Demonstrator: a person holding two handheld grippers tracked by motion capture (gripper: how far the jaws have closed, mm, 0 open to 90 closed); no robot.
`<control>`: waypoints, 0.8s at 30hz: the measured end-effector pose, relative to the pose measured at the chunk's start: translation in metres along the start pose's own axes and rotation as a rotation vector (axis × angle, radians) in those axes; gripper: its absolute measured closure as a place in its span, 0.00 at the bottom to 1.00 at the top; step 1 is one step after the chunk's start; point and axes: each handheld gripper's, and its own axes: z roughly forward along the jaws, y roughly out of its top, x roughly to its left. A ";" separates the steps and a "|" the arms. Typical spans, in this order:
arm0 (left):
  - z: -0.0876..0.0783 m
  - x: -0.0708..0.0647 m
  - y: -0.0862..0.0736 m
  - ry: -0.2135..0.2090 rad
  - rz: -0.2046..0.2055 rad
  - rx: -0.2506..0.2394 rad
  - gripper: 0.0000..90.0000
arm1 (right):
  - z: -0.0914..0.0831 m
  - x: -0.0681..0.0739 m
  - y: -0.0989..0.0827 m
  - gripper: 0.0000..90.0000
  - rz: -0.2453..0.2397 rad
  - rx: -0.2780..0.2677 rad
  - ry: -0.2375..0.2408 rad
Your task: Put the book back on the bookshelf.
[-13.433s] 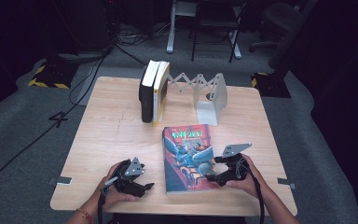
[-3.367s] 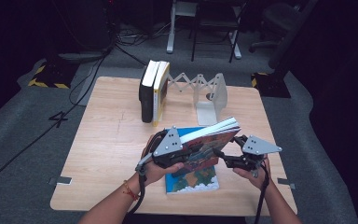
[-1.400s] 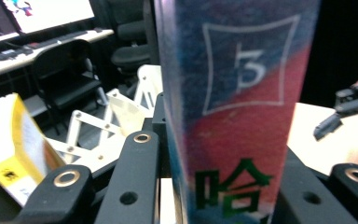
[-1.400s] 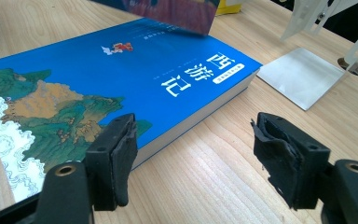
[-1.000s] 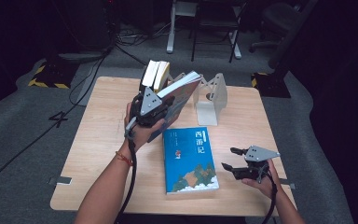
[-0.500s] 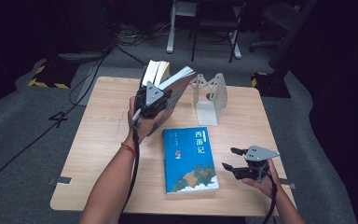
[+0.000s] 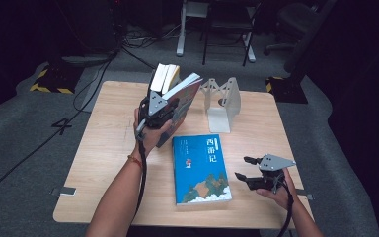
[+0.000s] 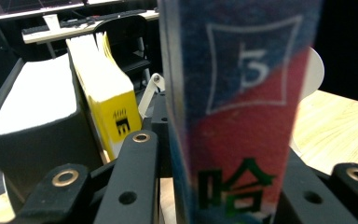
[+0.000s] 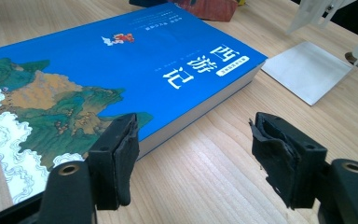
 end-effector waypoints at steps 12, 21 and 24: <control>-0.010 0.000 -0.016 0.044 -0.056 -0.017 0.80 | 0.004 0.003 0.001 0.36 -0.015 0.025 0.017; -0.017 -0.001 -0.040 0.057 -0.100 0.022 0.71 | 0.006 0.002 -0.002 0.36 -0.020 0.056 0.033; -0.021 -0.002 -0.046 0.060 -0.109 0.030 0.70 | 0.008 0.003 -0.002 0.36 -0.024 0.068 0.040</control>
